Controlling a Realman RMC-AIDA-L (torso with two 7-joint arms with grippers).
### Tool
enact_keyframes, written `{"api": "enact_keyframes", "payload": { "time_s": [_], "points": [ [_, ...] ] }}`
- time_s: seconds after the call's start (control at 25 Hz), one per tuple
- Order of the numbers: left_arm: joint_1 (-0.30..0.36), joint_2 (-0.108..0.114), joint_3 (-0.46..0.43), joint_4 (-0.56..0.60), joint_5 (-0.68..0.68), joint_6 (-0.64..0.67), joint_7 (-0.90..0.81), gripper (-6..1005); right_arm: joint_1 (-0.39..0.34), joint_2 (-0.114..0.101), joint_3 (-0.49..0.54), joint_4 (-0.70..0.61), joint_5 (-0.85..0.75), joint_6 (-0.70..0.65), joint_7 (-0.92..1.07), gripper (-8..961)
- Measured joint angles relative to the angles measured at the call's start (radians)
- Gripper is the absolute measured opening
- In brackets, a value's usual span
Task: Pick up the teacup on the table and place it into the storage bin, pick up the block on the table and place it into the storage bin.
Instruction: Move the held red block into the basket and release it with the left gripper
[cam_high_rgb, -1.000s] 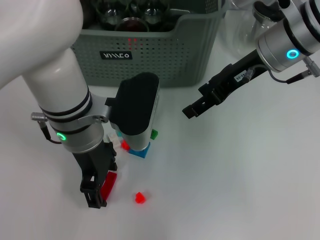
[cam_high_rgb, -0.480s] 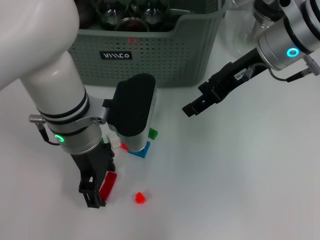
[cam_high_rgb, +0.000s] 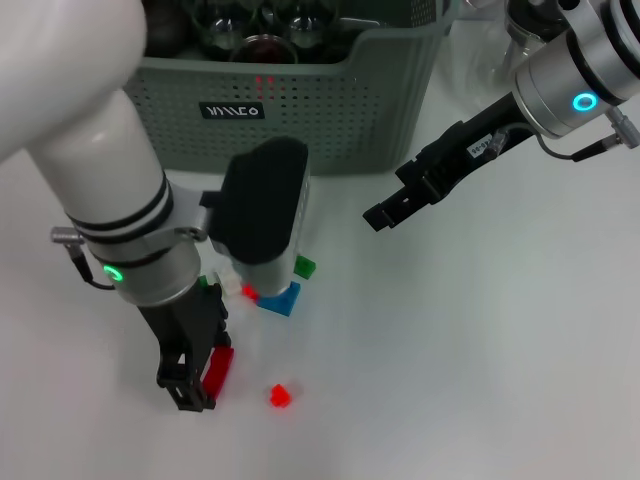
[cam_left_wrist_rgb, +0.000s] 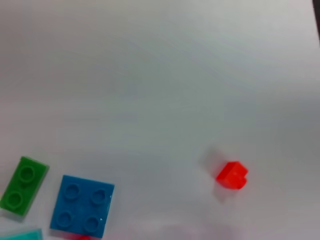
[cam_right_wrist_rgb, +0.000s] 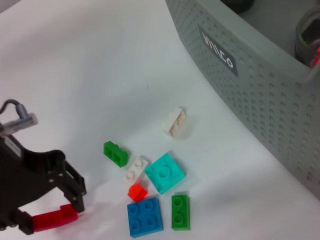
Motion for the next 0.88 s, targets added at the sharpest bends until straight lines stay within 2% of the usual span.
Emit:
{"api": "enact_keyframes", "payload": {
  "time_s": [0.12, 0.2, 0.32, 0.48, 0.56, 0.6, 0.64, 0.72, 0.76, 0.8, 0.84, 0.88],
  "points": [
    [-0.001, -0.001, -0.07, 0.04, -0.033, 0.049, -0.026, 662, -0.001, 0.0, 0.0, -0.002, 0.0, 0.0, 0.0, 947],
    [-0.002, 0.001, -0.16, 0.08, -0.08, 0.082, -0.046, 661, -0.001, -0.001, 0.0, -0.003, -0.001, 0.0, -0.001, 947],
    [0.001, 0.002, -0.353, 0.128, -0.175, 0.129, -0.061, 659, 0.0, -0.004, 0.0, -0.004, -0.002, -0.001, -0.007, 947],
    [-0.007, 0.008, -0.664, 0.157, -0.357, 0.185, -0.103, 657, 0.004, -0.008, 0.0, -0.004, -0.002, -0.005, -0.011, 947],
    [-0.019, 0.014, -0.779, 0.177, -0.417, 0.191, -0.138, 656, 0.005, -0.008, -0.001, -0.004, -0.003, -0.007, -0.012, 947],
    [-0.019, 0.014, -0.779, 0.177, -0.417, 0.191, -0.138, 656, 0.006, -0.008, -0.002, -0.004, -0.004, -0.008, -0.012, 947],
    [-0.045, 0.033, -0.883, 0.193, -0.471, 0.155, -0.201, 655, 0.006, -0.008, -0.003, -0.004, -0.004, -0.01, -0.012, 947],
    [-0.062, 0.051, -0.906, 0.188, -0.479, 0.104, -0.242, 654, 0.007, -0.008, -0.005, -0.004, -0.004, -0.012, -0.012, 947],
    [-0.078, 0.07, -0.906, 0.171, -0.474, 0.043, -0.277, 654, 0.007, -0.008, -0.006, -0.004, -0.004, -0.014, -0.012, 947],
    [-0.104, 0.102, -0.887, 0.125, -0.454, -0.074, -0.336, 654, 0.007, -0.007, -0.008, -0.004, -0.004, -0.016, -0.013, 947],
    [-0.104, 0.102, -0.887, 0.125, -0.454, -0.074, -0.336, 654, 0.007, -0.007, -0.008, -0.004, -0.004, -0.018, -0.015, 947],
    [-0.119, 0.116, -0.875, 0.098, -0.441, -0.125, -0.355, 653, 0.008, -0.006, -0.009, -0.003, -0.004, -0.02, -0.018, 947]
  ]
}}
